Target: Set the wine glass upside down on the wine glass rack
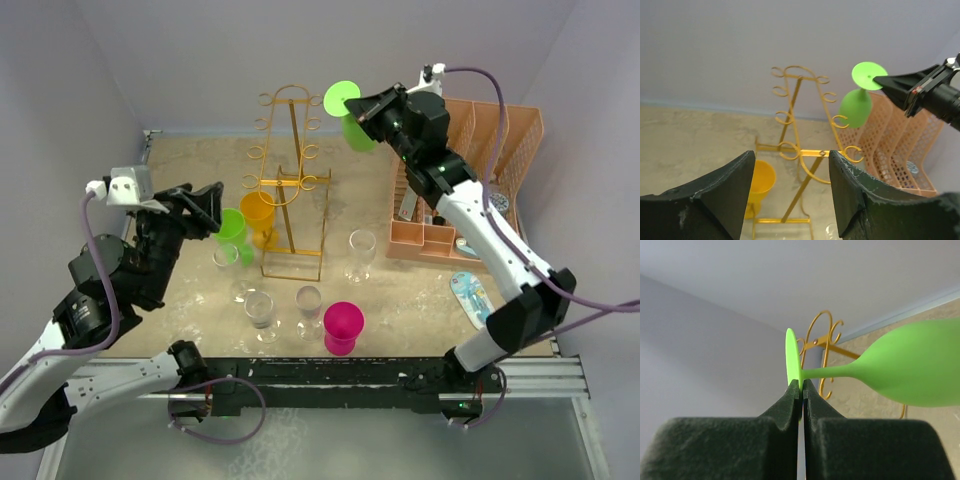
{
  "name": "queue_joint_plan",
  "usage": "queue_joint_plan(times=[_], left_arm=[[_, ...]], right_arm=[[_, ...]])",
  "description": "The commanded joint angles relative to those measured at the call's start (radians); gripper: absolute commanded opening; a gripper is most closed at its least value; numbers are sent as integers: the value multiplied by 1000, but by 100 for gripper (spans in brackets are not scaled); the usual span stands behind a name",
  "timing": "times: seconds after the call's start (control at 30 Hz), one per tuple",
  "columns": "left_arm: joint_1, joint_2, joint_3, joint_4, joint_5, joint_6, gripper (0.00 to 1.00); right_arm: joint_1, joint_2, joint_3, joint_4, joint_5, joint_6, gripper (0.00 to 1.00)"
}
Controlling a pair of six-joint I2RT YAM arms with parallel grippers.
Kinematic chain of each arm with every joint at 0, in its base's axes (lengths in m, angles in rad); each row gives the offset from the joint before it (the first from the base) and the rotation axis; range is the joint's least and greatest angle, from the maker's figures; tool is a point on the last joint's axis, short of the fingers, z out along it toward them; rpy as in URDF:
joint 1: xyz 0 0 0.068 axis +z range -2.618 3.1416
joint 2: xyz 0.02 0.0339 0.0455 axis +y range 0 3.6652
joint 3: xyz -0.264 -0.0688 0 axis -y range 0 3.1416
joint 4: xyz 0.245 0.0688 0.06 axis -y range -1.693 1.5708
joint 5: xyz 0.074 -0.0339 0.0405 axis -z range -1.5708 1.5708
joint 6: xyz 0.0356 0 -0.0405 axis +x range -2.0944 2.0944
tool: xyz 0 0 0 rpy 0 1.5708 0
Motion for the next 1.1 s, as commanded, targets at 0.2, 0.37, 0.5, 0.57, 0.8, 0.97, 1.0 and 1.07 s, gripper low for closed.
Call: queue_joint_plan(times=[0.2, 0.37, 0.5, 0.57, 0.8, 0.97, 1.0, 1.07], left_arm=[[-5, -91, -34, -187, -295, -21, 58], [-5, -95, -33, -210, -326, -7, 58], [-5, -100, -36, -202, -326, 17, 58], [-5, -95, -23, -205, -338, 11, 58], [-5, -102, 5, -219, -348, 14, 58], [-5, -102, 4, -223, -346, 12, 58], [-5, -101, 3, -223, -345, 12, 58], [-5, -98, -1, -223, -344, 10, 58]], right_arm=[[-25, 189, 202, 79, -71, 8, 0], [-26, 251, 236, 82, -136, 54, 0], [-27, 302, 289, 70, -177, 78, 0], [-27, 311, 301, 64, -160, 80, 0], [-27, 282, 260, 86, -94, 98, 0], [-27, 286, 274, 84, -75, 97, 0], [-27, 286, 275, 82, -68, 99, 0], [-27, 290, 276, 90, -64, 96, 0]])
